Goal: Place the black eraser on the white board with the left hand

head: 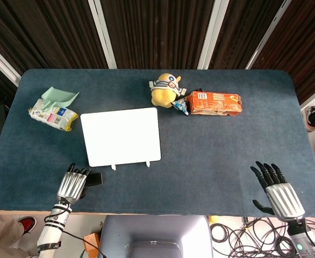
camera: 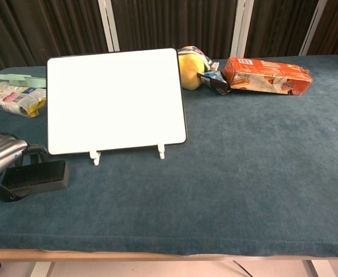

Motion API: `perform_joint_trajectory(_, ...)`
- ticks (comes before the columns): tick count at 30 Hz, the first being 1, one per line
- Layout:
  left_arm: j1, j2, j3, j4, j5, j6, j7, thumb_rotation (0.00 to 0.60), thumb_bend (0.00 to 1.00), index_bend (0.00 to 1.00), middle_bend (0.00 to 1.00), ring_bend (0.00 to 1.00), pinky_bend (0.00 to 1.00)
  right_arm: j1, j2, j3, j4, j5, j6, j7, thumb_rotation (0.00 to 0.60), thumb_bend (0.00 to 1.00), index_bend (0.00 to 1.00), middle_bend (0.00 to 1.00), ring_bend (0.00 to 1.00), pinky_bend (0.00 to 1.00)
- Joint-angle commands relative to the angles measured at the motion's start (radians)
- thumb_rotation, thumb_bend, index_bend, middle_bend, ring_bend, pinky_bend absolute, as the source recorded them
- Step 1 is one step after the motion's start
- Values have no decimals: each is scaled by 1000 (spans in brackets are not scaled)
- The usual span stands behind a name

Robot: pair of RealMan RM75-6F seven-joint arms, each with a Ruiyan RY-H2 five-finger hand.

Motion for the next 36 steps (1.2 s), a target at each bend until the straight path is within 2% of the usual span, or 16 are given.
perform_joint_trajectory(1, 15, -24, -5, 33, 89, 86, -53, 600, 554, 775, 865, 579, 292, 0, 0, -2, -1, -2, 0, -1, 600, 158, 0, 0, 0, 0)
perform_joint_trajectory(4, 27, -31, -20, 55, 171, 170, -132, 600, 562, 790, 882, 594, 305, -2, 1, -3, -1, -4, 3, 1, 600, 158, 0, 0, 0, 0)
perform_joint_trajectory(8, 23, -57, -65, 104, 243, 249, -234, 600, 560, 795, 888, 601, 348, -6, 1, -6, -3, -8, 10, 1, 600, 158, 0, 0, 0, 0)
perform_joint_trajectory(12, -28, -134, -130, 234, 277, 270, -286, 600, 560, 796, 897, 607, 395, -7, -1, -7, -3, -10, 10, -2, 600, 158, 0, 0, 0, 0)
perform_joint_trajectory(17, -58, -192, -160, 313, 280, 273, -311, 600, 561, 795, 898, 608, 444, -6, -2, -7, -4, -9, 7, -4, 600, 158, 0, 0, 0, 0)
perform_joint_trajectory(20, -148, -349, -250, 539, 254, 275, -306, 600, 561, 794, 898, 608, 458, -3, 2, -5, -5, -3, 2, 4, 600, 158, 0, 0, 0, 0)
perform_joint_trajectory(22, -181, -411, -269, 653, 260, 297, -326, 600, 559, 793, 898, 608, 462, -4, 6, -5, -5, -4, 4, 11, 600, 158, 0, 0, 0, 0)
perform_joint_trajectory(28, -248, -530, -287, 876, 260, 318, -347, 600, 540, 784, 898, 608, 463, -7, 11, -9, -4, -16, 14, 22, 600, 158, 0, 0, 0, 0)
perform_joint_trajectory(36, -300, -610, -276, 1040, 257, 317, -362, 600, 489, 759, 877, 603, 454, -7, 19, -7, 2, -19, 21, 46, 600, 158, 0, 0, 0, 0)
